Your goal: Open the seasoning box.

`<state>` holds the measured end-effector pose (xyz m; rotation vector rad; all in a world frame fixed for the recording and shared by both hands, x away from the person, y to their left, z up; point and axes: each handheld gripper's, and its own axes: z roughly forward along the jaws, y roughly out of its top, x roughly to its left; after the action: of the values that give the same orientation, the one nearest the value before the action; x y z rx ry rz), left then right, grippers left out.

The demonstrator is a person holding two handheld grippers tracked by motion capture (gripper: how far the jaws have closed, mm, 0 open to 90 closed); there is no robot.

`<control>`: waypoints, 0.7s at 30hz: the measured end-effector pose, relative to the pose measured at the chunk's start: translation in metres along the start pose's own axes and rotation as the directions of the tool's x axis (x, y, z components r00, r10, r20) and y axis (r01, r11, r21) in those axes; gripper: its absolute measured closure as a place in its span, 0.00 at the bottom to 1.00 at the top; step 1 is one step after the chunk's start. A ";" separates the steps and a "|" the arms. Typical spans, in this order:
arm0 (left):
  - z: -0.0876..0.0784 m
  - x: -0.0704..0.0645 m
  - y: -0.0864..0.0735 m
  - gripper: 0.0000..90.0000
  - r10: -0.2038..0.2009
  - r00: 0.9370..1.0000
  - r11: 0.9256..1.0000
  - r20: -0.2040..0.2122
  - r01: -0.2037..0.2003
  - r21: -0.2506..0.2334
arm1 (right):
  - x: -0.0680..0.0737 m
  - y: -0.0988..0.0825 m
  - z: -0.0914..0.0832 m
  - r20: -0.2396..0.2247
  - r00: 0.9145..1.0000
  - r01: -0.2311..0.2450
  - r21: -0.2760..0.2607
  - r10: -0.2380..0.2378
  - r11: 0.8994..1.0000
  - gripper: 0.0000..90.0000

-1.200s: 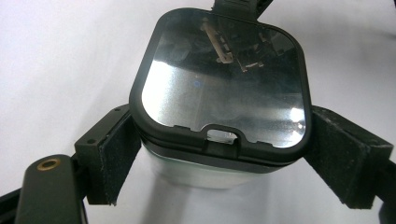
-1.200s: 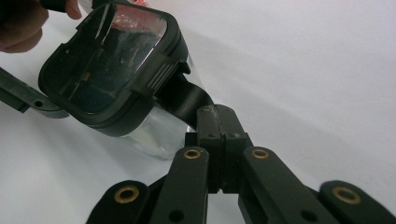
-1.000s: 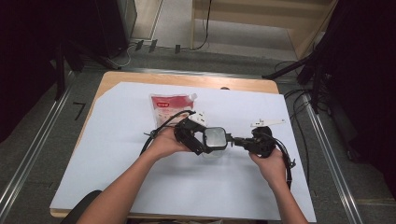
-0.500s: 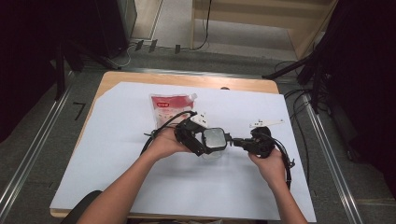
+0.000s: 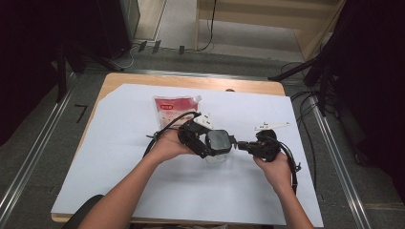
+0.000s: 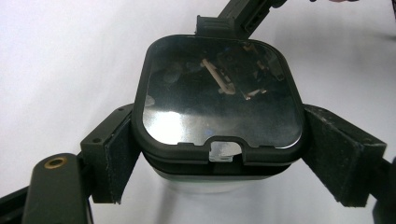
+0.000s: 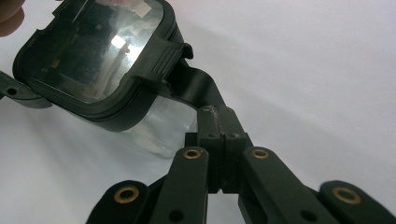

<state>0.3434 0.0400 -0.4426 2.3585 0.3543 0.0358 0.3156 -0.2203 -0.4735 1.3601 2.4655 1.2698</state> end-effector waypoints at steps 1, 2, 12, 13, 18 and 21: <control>0.000 0.000 0.000 0.20 0.000 1.000 1.000 -0.003 0.000 0.001 | 0.000 0.000 0.000 0.000 1.000 0.000 0.000 0.000 1.000 1.00; 0.000 0.000 0.001 0.20 0.002 1.000 1.000 -0.003 -0.002 -0.002 | 0.000 0.000 0.000 0.000 1.000 -0.001 0.000 0.001 1.000 1.00; -0.001 -0.006 0.007 0.20 0.016 1.000 1.000 -0.022 -0.016 0.024 | 0.000 -0.001 0.000 -0.001 1.000 -0.004 0.006 0.004 1.000 1.00; -0.001 -0.006 0.007 0.20 0.017 1.000 1.000 -0.024 -0.016 0.025 | 0.000 -0.001 0.000 -0.001 1.000 -0.005 0.004 0.005 1.000 1.00; -0.003 -0.005 0.008 0.20 0.009 1.000 1.000 -0.028 -0.008 0.015 | -0.002 0.000 0.002 0.004 1.000 0.007 -0.014 -0.007 1.000 1.00; -0.003 -0.007 0.009 0.20 0.009 1.000 1.000 -0.028 -0.009 0.008 | -0.002 0.000 0.003 0.004 1.000 -0.002 -0.011 0.002 1.000 1.00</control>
<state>0.3390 0.0339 -0.4336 2.3690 0.3579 0.0713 0.3176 -0.2200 -0.4759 1.3612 2.4516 1.2781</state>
